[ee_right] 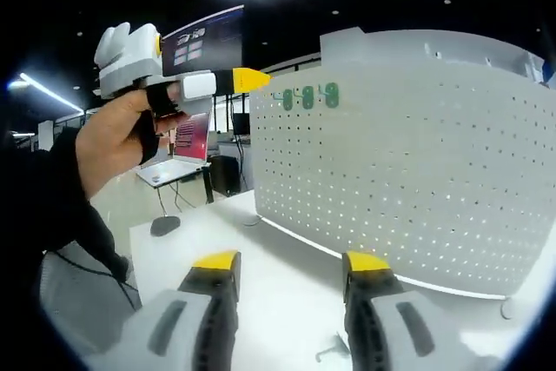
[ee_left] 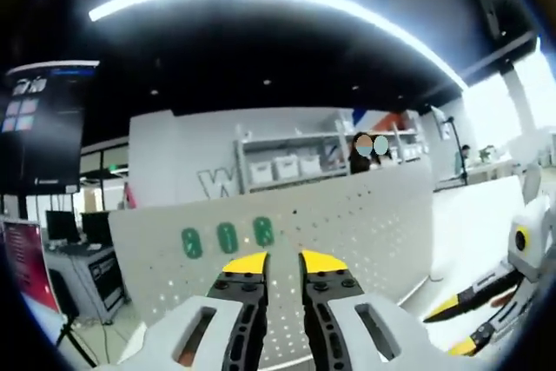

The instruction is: Insert the hook assembly into the mounting plate slot until the hook locks in place.

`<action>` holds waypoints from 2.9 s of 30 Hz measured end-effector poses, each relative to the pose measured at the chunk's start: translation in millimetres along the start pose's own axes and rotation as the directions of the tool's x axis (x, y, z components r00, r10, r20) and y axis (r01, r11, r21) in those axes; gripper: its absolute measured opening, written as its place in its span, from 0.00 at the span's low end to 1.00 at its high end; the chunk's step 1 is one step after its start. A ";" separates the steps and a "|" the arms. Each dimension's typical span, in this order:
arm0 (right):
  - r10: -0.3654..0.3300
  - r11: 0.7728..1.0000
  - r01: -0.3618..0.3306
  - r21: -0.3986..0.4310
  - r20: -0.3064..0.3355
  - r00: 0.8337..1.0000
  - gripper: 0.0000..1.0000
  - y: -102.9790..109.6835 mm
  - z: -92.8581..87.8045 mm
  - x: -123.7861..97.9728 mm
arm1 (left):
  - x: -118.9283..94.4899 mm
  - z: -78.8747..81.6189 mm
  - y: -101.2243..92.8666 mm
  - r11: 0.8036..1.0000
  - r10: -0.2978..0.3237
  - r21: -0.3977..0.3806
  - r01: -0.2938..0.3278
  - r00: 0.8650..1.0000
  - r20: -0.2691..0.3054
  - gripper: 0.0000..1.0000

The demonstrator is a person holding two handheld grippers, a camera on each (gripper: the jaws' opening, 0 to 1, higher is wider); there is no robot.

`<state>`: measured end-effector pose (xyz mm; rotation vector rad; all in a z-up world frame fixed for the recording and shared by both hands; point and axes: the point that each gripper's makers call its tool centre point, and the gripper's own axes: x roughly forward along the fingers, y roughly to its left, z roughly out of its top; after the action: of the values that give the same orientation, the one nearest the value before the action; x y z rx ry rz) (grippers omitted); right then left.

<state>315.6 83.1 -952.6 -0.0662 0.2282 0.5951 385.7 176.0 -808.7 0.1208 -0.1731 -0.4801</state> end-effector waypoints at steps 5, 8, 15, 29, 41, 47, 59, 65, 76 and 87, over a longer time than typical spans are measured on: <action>-0.001 1.000 0.001 -0.009 -0.004 1.000 0.44 2.2 -0.7 -0.6 | -17.6 -10.1 -5.1 1.000 -0.018 -0.017 0.017 1.000 -0.022 0.14; -0.004 1.000 0.004 -0.018 -0.005 1.000 0.44 3.5 -0.7 -2.6 | -26.4 -13.9 -8.1 1.000 -0.023 -0.018 0.022 0.999 -0.027 0.14; -0.028 0.999 0.028 -0.025 0.002 1.000 0.44 -4.0 -0.5 -14.3 | -45.4 -33.8 -18.0 0.999 -0.039 -0.029 0.038 0.997 -0.061 0.14; -0.138 0.990 0.138 -0.010 -0.011 0.990 0.42 -39.7 -9.7 -36.9 | -68.2 -68.7 -36.3 0.996 -0.075 -0.060 0.068 0.991 -0.114 0.12; -0.154 0.988 0.153 -0.011 -0.072 0.985 0.39 -47.1 -31.9 -33.2 | -68.4 -72.2 -47.6 0.992 -0.118 -0.047 0.113 0.986 -0.118 0.12; -0.157 0.988 0.156 -0.015 -0.104 0.982 0.38 -49.2 -41.6 -30.9 | -68.4 -75.5 -47.5 0.991 -0.130 -0.059 0.123 0.984 -0.124 0.12; -0.118 0.993 0.113 -0.042 -0.177 0.977 0.36 -40.3 -61.2 -20.1 | -72.3 -75.2 -37.4 0.991 -0.119 -0.079 0.110 0.985 -0.124 0.16; -0.105 0.994 0.096 -0.049 -0.224 0.969 0.34 -39.4 -74.1 -16.2 | -71.6 -77.7 -41.6 0.988 -0.139 -0.085 0.128 0.981 -0.138 0.16; -0.105 0.993 0.085 -0.078 -0.320 0.942 0.25 -53.3 -102.8 -3.4 | -69.0 -80.6 -53.2 0.979 -0.190 -0.104 0.176 0.971 -0.146 0.16; -0.069 0.996 0.039 -0.077 -0.446 0.892 0.16 -59.3 -145.9 5.9 | -69.0 -89.8 -62.8 0.972 -0.228 -0.101 0.212 0.956 -0.186 0.15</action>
<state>325.4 18.7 -1096.1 -0.2758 0.6557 0.5254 314.7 159.8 -915.8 0.1087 0.0544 -0.6937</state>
